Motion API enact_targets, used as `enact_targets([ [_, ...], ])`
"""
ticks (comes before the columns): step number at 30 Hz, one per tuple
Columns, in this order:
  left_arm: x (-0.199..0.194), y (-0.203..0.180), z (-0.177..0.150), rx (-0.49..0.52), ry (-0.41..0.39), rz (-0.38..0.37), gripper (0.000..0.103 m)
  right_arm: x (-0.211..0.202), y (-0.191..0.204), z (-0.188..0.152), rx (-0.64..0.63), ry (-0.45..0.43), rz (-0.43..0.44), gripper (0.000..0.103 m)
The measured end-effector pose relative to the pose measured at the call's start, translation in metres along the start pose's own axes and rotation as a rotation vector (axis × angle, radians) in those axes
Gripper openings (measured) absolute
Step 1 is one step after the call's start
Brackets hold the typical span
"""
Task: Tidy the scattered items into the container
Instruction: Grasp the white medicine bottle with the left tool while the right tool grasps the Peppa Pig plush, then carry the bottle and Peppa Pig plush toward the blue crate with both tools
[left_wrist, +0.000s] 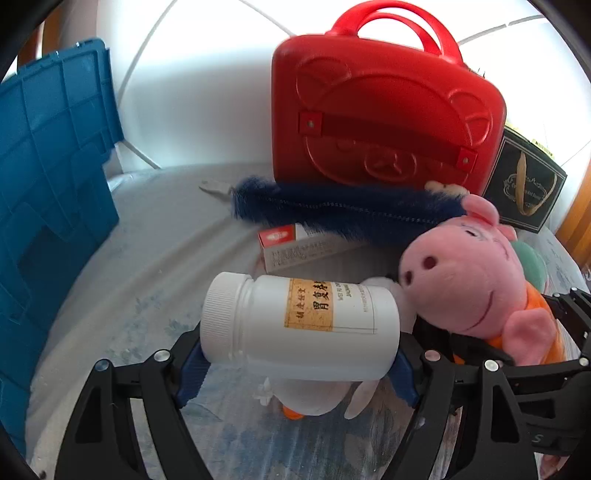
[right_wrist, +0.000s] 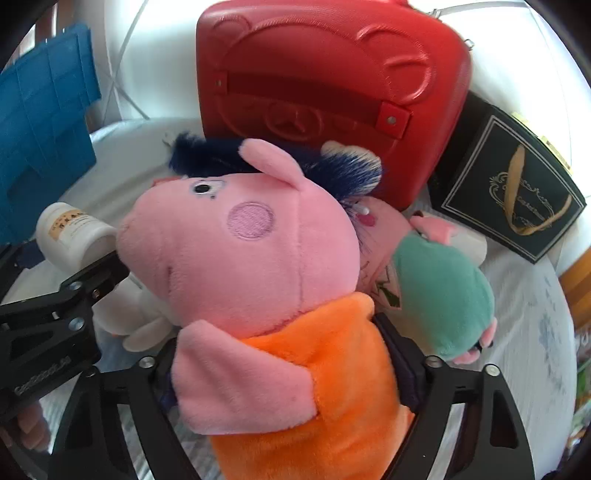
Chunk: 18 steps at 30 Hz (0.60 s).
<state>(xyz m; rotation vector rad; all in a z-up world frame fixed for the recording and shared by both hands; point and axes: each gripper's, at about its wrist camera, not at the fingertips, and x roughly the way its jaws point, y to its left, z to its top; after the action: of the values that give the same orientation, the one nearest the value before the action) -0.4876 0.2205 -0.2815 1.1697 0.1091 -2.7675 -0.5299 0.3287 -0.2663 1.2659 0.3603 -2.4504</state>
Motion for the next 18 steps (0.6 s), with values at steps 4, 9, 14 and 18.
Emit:
enact_targets([
  [4,-0.028,0.007,0.003,0.004,-0.037,-0.002,0.080,-0.029,-0.006,-0.001,0.048,-0.043,0.016,0.079],
  [9,-0.086,0.012,0.005,0.002,-0.108,0.000,0.080,-0.091,-0.002,-0.004,0.063,-0.120,0.022,0.079],
  [14,-0.156,0.020,0.002,0.011,-0.190,-0.004,0.080,-0.162,0.013,-0.015,0.071,-0.208,0.025,0.080],
  [18,-0.207,0.038,-0.003,0.015,-0.249,-0.005,0.080,-0.215,0.038,-0.020,0.080,-0.274,0.024,0.080],
])
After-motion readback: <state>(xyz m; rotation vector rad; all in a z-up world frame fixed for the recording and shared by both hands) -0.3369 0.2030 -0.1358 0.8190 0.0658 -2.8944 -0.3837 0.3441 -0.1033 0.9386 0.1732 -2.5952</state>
